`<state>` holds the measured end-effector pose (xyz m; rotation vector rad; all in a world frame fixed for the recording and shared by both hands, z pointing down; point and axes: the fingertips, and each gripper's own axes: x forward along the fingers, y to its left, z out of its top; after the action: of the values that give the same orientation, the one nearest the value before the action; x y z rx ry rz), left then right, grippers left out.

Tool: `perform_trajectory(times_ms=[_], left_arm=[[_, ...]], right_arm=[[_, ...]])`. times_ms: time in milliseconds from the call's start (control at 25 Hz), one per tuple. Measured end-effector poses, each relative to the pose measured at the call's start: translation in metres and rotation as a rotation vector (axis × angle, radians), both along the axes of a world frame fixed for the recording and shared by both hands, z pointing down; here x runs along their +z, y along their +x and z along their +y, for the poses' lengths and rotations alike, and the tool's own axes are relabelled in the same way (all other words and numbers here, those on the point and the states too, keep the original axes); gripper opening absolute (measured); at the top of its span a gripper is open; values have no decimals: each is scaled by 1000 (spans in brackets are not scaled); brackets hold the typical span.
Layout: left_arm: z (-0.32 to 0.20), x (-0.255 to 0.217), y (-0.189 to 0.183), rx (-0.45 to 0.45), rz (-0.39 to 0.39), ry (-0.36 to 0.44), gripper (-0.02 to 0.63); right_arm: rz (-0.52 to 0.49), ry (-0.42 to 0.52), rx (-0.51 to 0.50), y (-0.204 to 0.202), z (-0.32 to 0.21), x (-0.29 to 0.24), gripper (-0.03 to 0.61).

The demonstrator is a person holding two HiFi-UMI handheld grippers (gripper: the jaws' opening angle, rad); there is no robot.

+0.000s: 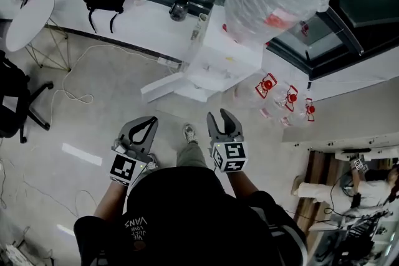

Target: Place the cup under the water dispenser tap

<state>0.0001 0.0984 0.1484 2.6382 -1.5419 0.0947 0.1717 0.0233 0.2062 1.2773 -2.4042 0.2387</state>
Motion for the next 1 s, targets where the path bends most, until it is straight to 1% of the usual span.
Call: perform_trajectory(times_ms=[200, 360, 520, 560, 600, 720, 760, 880, 1000], left_arm=[[-34, 24, -15, -132, 54, -30, 20], [-62, 57, -14, -186, 68, -75, 20], [-87, 98, -14, -229, 100, -128, 20], [-93, 109, -15, -231, 99, -136, 20], [-98, 120, -14, -224, 83, -139, 20], [-106, 153, -11, -153, -41, -123, 20], [-107, 166, -11, -144, -51, -132, 20], [-106, 210, -8, -144, -18, -182, 20], [-108, 258, -6, -149, 15, -208, 20]], right_arm=[[86, -45, -80, -5, -40, 42, 153], [146, -91, -130, -3, -67, 84, 160], [191, -135, -135, 3, -97, 136, 161], [201, -145, -135, 4, -104, 150, 163], [213, -153, -136, 4, -111, 164, 163], [255, -172, -139, 4, -125, 212, 163], [272, -177, -137, 5, -129, 230, 163], [343, -204, -136, 9, -135, 290, 163], [407, -247, -132, 12, -143, 354, 163]])
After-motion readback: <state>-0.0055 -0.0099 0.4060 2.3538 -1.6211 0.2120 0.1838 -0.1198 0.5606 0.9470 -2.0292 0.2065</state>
